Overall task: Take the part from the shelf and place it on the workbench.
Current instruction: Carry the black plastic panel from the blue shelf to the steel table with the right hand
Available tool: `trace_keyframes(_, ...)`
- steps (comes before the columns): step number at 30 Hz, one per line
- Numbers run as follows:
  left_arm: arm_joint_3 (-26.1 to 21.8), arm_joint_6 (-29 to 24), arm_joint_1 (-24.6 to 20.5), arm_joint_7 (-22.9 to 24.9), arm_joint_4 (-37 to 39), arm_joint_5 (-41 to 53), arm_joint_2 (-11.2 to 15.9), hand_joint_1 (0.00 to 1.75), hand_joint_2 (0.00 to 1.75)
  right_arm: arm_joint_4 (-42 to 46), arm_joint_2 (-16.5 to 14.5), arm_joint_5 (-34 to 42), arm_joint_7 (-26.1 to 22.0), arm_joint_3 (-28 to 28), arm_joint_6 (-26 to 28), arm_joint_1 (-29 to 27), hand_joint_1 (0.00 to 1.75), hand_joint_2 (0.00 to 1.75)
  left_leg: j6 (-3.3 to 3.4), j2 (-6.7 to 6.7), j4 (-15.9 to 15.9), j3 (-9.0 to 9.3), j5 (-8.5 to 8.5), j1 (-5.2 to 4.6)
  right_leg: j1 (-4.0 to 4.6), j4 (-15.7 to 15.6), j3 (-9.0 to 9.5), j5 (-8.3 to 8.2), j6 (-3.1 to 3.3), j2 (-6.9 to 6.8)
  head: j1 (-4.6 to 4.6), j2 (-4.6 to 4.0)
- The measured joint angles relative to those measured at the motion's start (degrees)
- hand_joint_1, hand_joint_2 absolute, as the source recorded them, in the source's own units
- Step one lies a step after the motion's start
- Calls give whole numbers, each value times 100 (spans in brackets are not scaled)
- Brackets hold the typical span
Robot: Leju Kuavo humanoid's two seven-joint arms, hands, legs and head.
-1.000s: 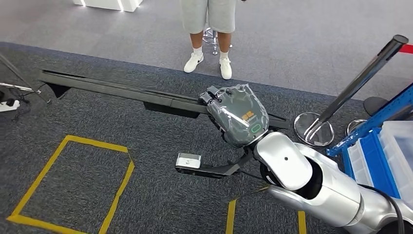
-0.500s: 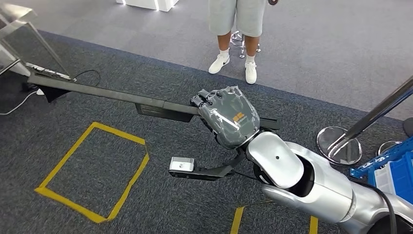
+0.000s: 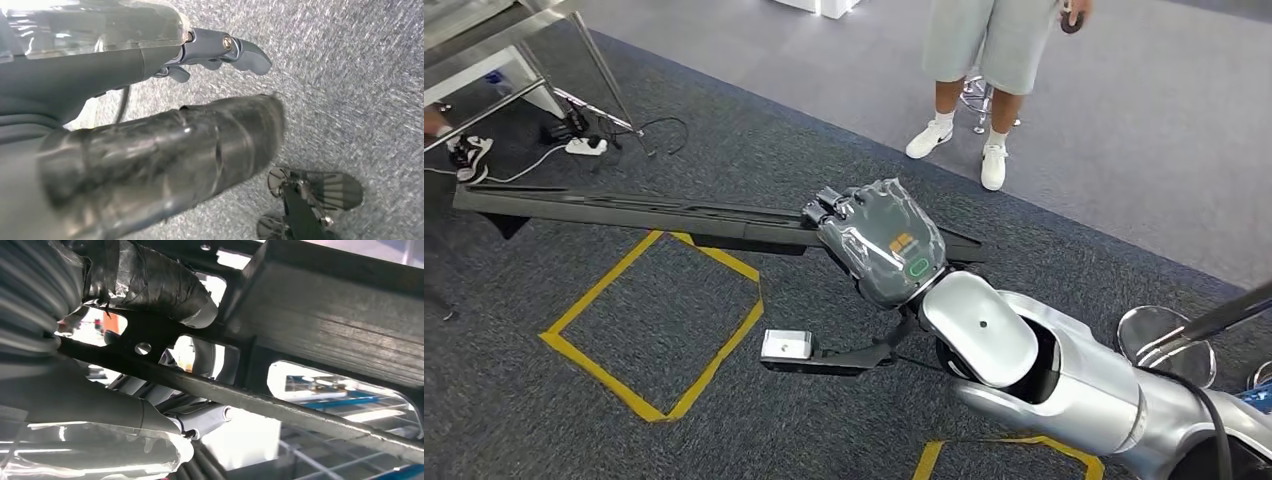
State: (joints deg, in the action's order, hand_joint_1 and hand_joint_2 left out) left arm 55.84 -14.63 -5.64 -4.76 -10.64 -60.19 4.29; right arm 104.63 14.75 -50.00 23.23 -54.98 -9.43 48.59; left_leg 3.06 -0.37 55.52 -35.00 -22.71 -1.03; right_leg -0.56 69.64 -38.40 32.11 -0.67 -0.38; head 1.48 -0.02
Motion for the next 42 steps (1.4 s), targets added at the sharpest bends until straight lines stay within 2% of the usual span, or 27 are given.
trace_keyframes(1,1,8,-11,9,0,4,-1,0,0,-11,1,2,-3,-13,2,-4,175,175,-1,-70,12,-7,-3,9,-7,299,-153,94,-19,32,-2,0)
trace_keyframes(2,2,11,-16,17,0,8,-2,0,0,-27,1,4,-6,-25,3,-11,175,175,-10,-150,35,-16,-12,22,-19,431,-228,84,-41,39,-4,0)
trace_keyframes(3,3,11,-17,26,0,11,-3,0,0,-41,0,6,-10,-34,5,-13,175,175,-28,-230,70,-24,-26,43,-38,353,-202,-32,-69,43,-3,0)
trace_keyframes(4,4,11,-14,34,0,13,-3,0,0,-51,-1,7,-14,-40,7,-7,175,175,-61,-310,120,-36,-48,70,-67,70,-73,-230,-104,72,-4,0)
trace_keyframes(6,3,11,-15,47,1,11,5,0,0,-64,-3,9,-24,-46,15,8,175,175,-152,-460,284,-112,-114,111,-138,-579,239,-493,-169,293,-13,0)
trace_keyframes(8,3,11,-17,54,2,10,19,0,0,-76,-6,12,-32,-52,25,14,175,175,-226,-587,407,-228,-141,133,-152,-818,353,-499,-148,453,-27,1)
trace_keyframes(10,4,14,11,59,2,10,23,0,0,-93,-15,15,-37,-63,31,20,175,175,-270,-693,423,-302,-124,159,-131,-813,345,-497,-58,363,-34,1)
trace_keyframes(12,4,19,39,61,1,10,8,0,0,-108,-35,16,-39,-71,33,40,175,175,-314,-525,582,-398,-216,158,-132,-831,357,-513,21,241,0,0)
trace_keyframes(14,4,21,21,61,0,10,-5,0,0,-115,-53,16,-40,-72,33,58,175,175,-355,-180,1136,-665,-500,152,-109,-846,366,-519,69,109,53,0)
trace_keyframes(15,5,20,8,62,0,10,-5,0,0,-118,-57,16,-41,-74,33,61,175,175,-366,-72,1509,-847,-658,158,-90,-848,365,-517,84,34,72,0)
trace_keyframes(17,6,23,1,66,0,9,-7,0,0,-130,-58,16,-43,-84,32,59,175,175,-350,-3,1951,-1067,-770,159,-54,-848,366,-506,98,-113,73,0)
trace_keyframes(18,7,26,5,70,0,4,-8,0,0,-136,-59,16,-45,-89,31,59,175,175,-320,8,1863,-1020,-674,149,-39,-848,371,-497,104,-183,73,0)
trace_keyframes(19,7,28,10,75,0,-6,-8,0,0,-139,-61,16,-47,-91,30,64,175,175,-278,40,1568,-862,-501,126,-27,-849,381,-488,106,-248,72,0)
trace_keyframes(21,7,30,7,85,0,-33,-2,0,0,-140,-65,16,-51,-93,26,80,175,175,-170,284,787,-445,-220,16,-8,-867,409,-469,101,-369,70,0)
trace_keyframes(23,6,45,-5,102,1,-71,10,0,0,-148,-70,16,-52,-95,7,94,175,175,-87,453,397,-252,-156,-92,-4,-911,433,-469,75,-477,69,0)
trace_keyframes(25,5,61,-5,128,2,-101,28,0,0,-162,-77,25,-50,-100,-50,111,175,175,-43,351,297,-211,-122,-115,-5,-971,468,-472,29,-572,69,1)
trace_keyframes(26,4,64,2,139,2,-106,32,0,0,-174,-80,33,-46,-103,-88,128,175,175,-32,289,222,-165,-91,-100,-9,-965,484,-450,9,-538,66,1)
trace_keyframes(28,4,64,8,154,2,-105,33,0,0,-196,-81,58,-34,-105,-148,186,175,175,-12,176,84,-63,-34,-51,-10,-675,376,-266,-18,-292,62,1)
trace_keyframes(30,4,68,-4,158,1,-104,24,0,0,-225,-79,88,4,-116,-256,243,175,175,5,49,69,-42,-25,-27,-13,3,36,32,-24,-39,63,1)
trace_keyframes(31,4,69,-12,161,1,-103,20,0,0,-247,-78,123,48,-134,-364,284,175,175,12,-28,88,-48,-30,-22,-15,303,-137,116,-32,5,63,0)
trace_keyframes(32,4,71,-16,164,0,-102,16,0,0,-284,-76,176,112,-165,-514,353,175,175,8,-113,118,-56,-42,-18,-20,451,-243,101,-43,24,64,0)
trace_keyframes(33,4,75,-14,168,0,-104,14,0,0,-335,-72,242,187,-206,-681,460,175,175,-4,-200,159,-68,-60,-8,-31,379,-241,-27,-57,33,66,0)
trace_keyframes(34,4,82,-10,170,0,-109,11,0,0,-398,-65,306,262,-247,-835,591,175,175,-25,-285,214,-84,-83,7,-49,120,-142,-231,-76,53,65,0)
trace_keyframes(36,4,107,-4,184,1,-141,10,0,0,-536,-43,399,378,-305,-1056,869,175,175,-92,-438,361,-161,-143,34,-101,-511,137,-503,-119,258,61,0)
trace_keyframes(38,3,123,-6,201,2,-169,16,0,0,-615,-25,438,427,-324,-1137,1030,175,175,-140,-519,472,-243,-181,38,-136,-782,259,-510,-141,482,51,0)
trace_keyframes(39,2,126,-10,208,2,-173,20,0,0,-631,-21,449,436,-328,-1149,1064,175,175,-148,-534,501,-266,-186,32,-141,-806,267,-502,-142,524,44,0)
trace_keyframes(42,-1,128,-9,246,2,-207,21,0,0,-675,-20,518,472,-342,-1211,1169,175,175,-160,-584,516,-305,-172,49,-119,-780,250,-513,-102,478,45,0)
